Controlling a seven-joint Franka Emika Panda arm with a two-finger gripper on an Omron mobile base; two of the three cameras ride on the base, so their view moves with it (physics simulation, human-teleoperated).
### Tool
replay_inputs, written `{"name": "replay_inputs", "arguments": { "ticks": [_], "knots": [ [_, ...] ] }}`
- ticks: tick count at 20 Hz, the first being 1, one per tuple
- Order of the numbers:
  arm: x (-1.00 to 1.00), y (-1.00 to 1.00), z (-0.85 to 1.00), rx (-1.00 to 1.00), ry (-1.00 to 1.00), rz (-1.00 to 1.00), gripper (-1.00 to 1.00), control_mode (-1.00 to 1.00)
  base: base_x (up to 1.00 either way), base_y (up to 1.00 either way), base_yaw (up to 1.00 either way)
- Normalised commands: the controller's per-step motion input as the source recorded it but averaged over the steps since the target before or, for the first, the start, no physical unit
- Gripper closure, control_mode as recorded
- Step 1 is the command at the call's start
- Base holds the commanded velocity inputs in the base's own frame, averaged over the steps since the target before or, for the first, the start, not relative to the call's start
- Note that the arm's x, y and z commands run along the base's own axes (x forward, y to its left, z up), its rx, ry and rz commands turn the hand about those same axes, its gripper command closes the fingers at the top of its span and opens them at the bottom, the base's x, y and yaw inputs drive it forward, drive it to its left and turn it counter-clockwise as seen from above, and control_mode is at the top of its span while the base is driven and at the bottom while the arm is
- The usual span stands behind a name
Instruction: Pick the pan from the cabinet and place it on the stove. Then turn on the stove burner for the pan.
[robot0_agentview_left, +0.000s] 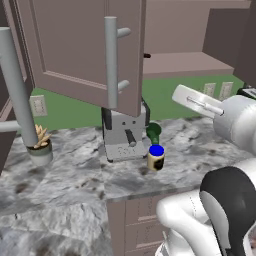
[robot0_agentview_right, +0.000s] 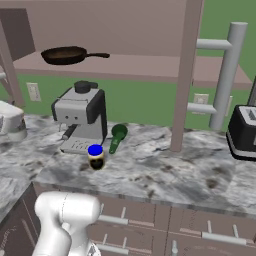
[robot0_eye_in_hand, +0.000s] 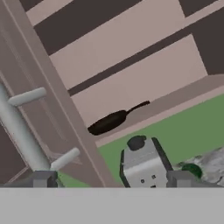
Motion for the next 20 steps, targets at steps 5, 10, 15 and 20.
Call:
{"name": "replay_inputs", "arguments": {
  "ticks": [5,10,15,20],
  "knots": [
    [0.25,-0.69,-0.17,0.28,0.20,0.23,-1.00,-1.00,0.00,0.00,0.00],
    [0.49,-0.28,-0.19,0.26,0.24,0.25,-1.00,-1.00,0.00,0.00,0.00],
    [0.80,0.11,-0.20,0.20,0.27,0.22,-1.00,-1.00,0.00,0.00,0.00],
    [0.94,0.26,-0.19,0.19,0.25,0.15,-1.00,-1.00,0.00,0.00,0.00]
  ]
}}
